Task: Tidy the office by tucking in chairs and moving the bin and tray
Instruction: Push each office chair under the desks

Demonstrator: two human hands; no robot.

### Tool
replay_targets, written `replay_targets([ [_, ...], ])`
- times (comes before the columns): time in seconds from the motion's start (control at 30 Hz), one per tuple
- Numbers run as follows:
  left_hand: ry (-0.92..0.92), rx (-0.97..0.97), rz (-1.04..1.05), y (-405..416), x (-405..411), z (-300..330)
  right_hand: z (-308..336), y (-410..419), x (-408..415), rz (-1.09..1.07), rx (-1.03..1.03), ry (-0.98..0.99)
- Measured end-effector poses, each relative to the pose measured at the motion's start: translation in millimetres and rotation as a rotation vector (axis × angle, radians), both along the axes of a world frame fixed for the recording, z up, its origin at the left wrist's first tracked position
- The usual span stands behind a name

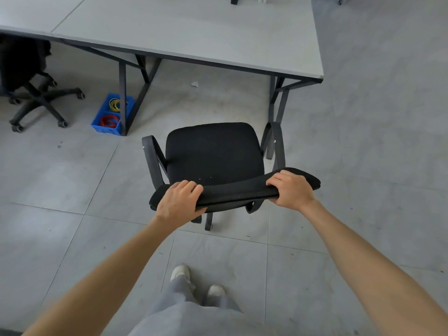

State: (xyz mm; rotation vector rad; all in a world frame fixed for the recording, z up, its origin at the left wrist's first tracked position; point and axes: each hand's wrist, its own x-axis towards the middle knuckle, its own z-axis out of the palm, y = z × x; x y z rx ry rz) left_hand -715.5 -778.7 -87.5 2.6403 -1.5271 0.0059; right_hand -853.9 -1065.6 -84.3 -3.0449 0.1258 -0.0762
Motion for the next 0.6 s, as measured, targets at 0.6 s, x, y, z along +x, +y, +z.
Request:
replay_targets([
  [0.6,0.117,0.133,0.029,-16,237,0,-13,13,201,-0.224,0.083,-0.02],
])
